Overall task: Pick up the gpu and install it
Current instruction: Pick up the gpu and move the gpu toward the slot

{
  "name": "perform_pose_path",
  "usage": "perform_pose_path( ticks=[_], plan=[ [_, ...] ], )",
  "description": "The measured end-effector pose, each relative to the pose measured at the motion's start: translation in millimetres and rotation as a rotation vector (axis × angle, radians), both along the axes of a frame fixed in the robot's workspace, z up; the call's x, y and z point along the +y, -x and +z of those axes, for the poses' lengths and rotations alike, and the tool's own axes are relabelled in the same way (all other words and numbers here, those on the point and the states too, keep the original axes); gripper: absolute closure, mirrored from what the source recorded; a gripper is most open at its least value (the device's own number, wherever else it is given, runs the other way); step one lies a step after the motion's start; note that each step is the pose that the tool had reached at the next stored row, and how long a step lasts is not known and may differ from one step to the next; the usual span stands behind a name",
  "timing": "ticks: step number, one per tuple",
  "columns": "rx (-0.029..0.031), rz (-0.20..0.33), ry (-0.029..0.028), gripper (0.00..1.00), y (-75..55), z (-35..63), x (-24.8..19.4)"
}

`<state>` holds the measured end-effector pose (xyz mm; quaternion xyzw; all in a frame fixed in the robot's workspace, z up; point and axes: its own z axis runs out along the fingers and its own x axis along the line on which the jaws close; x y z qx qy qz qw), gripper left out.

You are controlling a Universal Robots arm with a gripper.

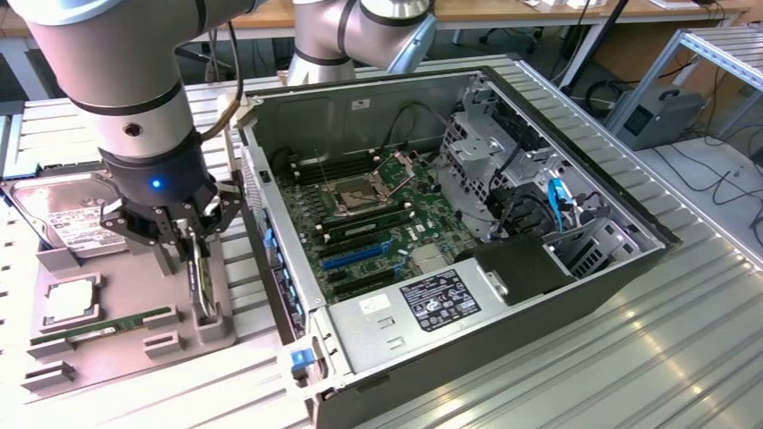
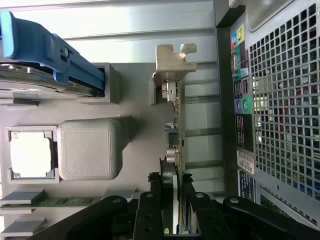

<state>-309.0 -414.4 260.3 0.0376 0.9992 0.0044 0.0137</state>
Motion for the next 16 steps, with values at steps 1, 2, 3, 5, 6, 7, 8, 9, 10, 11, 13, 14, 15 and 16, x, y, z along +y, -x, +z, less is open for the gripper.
perform_pose_path(
  ticks=[1, 2, 3, 5, 6, 7, 8, 9, 10, 11, 13, 14, 15, 16],
  plan=[
    [0.0, 0.0, 0.0, 0.73, 0.0, 0.2, 0.0],
    [0.0, 0.0, 0.0, 0.73, 0.0, 0.5, 0.0],
    [0.0, 0.0, 0.0, 0.73, 0.0, 0.8, 0.0],
    [0.0, 0.0, 0.0, 0.73, 0.0, 1.5, 0.0],
    [0.0, 0.0, -0.0001, 0.73, 0.0, 1.9, 0.0],
    [0.0, 0.0, 0.0, 0.73, 0.0, 2.8, 0.0],
    [-0.0001, 0.0, 0.0, 0.73, 0.0, 4.2, 0.0],
    [0.0, 0.0, 0.0, 0.73, 0.0, 5.8, 0.0],
    [0.0, 0.0, 0.0, 0.73, 0.0, 7.3, 0.0],
    [0.0001, 0.0, 0.0001, 0.73, 0.0, 8.8, 0.0],
    [0.0, 0.0, 0.0, 0.73, 0.0, 11.1, 0.0],
    [0.0, 0.0, 0.0, 0.73, 0.0, 12.3, 0.0],
    [-0.0001, 0.0, -0.0001, 0.73, 0.0, 12.6, 0.0],
    [-0.0001, 0.0, -0.0001, 0.73, 0.0, 13.0, 0.0]
  ],
)
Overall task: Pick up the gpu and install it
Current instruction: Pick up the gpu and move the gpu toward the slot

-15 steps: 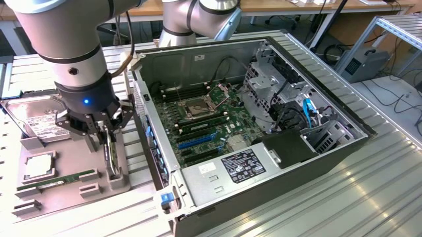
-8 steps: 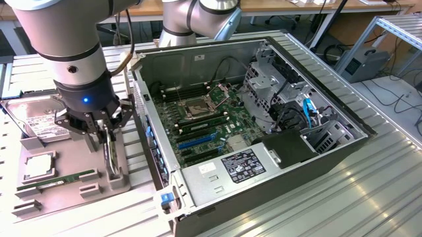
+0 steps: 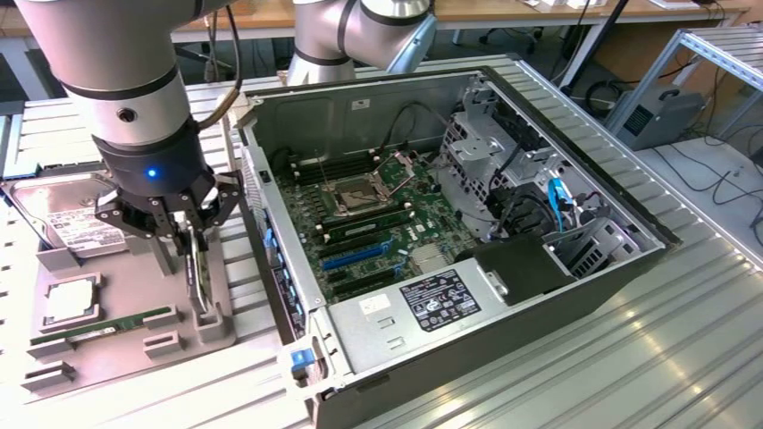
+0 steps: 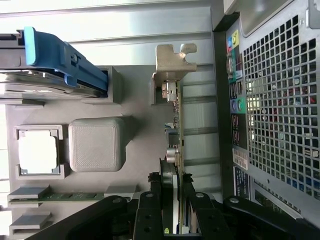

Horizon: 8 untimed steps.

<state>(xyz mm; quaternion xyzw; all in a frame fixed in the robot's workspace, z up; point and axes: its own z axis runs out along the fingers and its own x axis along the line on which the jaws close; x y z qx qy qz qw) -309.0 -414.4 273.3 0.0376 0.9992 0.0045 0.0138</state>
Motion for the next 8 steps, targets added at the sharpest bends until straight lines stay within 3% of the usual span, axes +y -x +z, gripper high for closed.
perform_pose_path(
  ticks=[4, 8],
  plan=[
    [0.0001, 0.0, 0.0001, 0.73, 0.0, 3.9, 0.0],
    [0.0001, 0.0, 0.0001, 0.73, 0.0, 14.3, 0.0]
  ],
)
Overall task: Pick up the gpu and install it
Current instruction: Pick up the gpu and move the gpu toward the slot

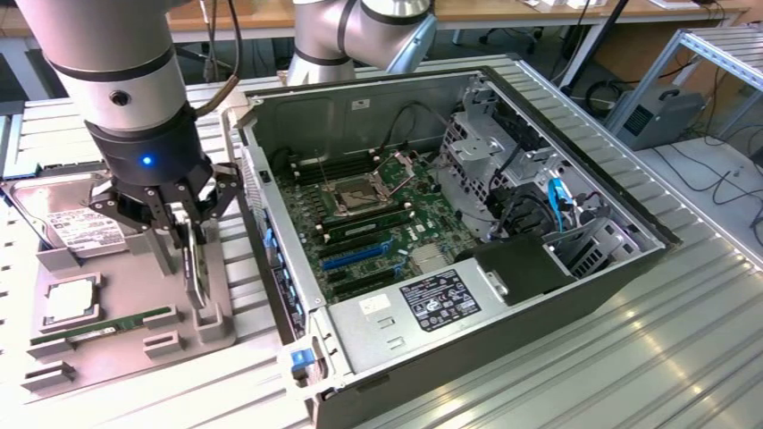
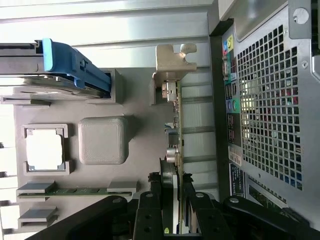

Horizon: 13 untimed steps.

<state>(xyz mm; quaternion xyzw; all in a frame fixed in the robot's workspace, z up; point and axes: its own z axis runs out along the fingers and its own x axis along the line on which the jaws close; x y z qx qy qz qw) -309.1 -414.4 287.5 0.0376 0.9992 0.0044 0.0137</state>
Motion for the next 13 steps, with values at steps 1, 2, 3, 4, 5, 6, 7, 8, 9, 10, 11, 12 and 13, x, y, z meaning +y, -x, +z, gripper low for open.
perform_pose_path(
  ticks=[1, 2, 3, 4, 5, 6, 7, 8, 9, 10, 11, 12, 13],
  plan=[
    [0.0, 0.0, 0.0, 0.73, 0.0, 2.8, 0.0],
    [0.0, 0.0, 0.0, 0.73, 0.0, 3.4, 0.0],
    [0.0001, 0.0, 0.0001, 0.73, 0.0, 4.1, 0.0],
    [0.0, 0.0, 0.0, 0.73, 0.0, 4.4, 0.0],
    [0.0, 0.0, 0.0, 0.73, 0.0, 4.8, 0.0],
    [0.0001, 0.0, 0.0, 0.73, 0.0, 5.2, 0.0],
    [0.0, 0.0, 0.0, 0.73, 0.0, 5.6, 0.0],
    [0.0, 0.0, 0.0, 0.73, 0.0, 5.9, 0.0],
    [0.0, 0.0, 0.0, 0.73, 0.0, 6.3, 0.0],
    [0.0, 0.0, 0.0, 0.73, 0.0, 6.7, 0.0],
    [0.0001, 0.0, 0.0001, 0.73, 0.0, 7.1, 0.0],
    [0.0001, 0.0, 0.0001, 0.73, 0.0, 7.6, 0.0],
    [0.0, 0.0, 0.0, 0.73, 0.0, 7.9, 0.0]
  ],
)
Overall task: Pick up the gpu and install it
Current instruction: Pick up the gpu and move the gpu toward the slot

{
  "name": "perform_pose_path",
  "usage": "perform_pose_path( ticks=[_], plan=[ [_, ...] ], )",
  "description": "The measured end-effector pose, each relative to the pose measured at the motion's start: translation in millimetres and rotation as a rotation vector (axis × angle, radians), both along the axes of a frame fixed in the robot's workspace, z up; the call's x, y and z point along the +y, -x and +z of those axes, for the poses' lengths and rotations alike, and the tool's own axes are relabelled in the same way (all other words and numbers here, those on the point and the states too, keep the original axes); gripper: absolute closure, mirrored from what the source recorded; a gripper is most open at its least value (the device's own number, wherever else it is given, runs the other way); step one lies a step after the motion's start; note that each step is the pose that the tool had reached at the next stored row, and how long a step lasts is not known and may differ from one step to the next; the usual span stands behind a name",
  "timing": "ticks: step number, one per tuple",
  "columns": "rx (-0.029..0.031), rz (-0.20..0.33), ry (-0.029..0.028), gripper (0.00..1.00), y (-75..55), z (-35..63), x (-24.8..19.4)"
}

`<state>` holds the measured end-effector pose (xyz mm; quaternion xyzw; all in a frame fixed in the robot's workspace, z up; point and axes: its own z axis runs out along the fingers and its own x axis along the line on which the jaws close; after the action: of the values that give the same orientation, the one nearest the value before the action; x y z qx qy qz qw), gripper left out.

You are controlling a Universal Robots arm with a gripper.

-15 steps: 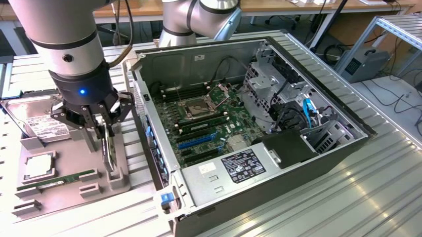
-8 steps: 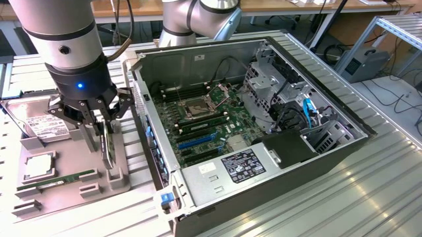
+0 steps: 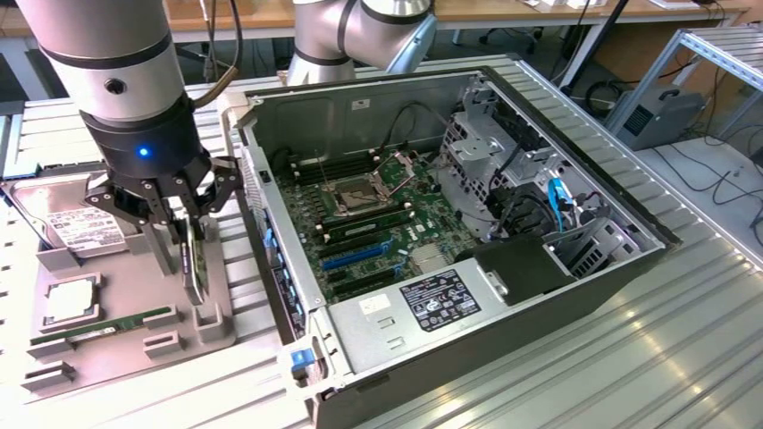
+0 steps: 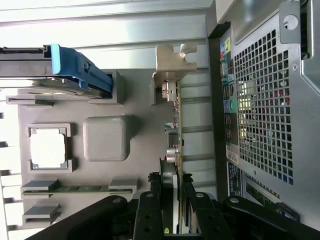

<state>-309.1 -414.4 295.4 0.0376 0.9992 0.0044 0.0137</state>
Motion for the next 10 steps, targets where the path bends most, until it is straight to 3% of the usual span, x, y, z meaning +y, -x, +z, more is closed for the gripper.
perform_pose_path(
  ticks=[10],
  plan=[
    [0.0, 0.0, 0.0, 0.73, 0.0, 3.7, 0.0]
  ],
)
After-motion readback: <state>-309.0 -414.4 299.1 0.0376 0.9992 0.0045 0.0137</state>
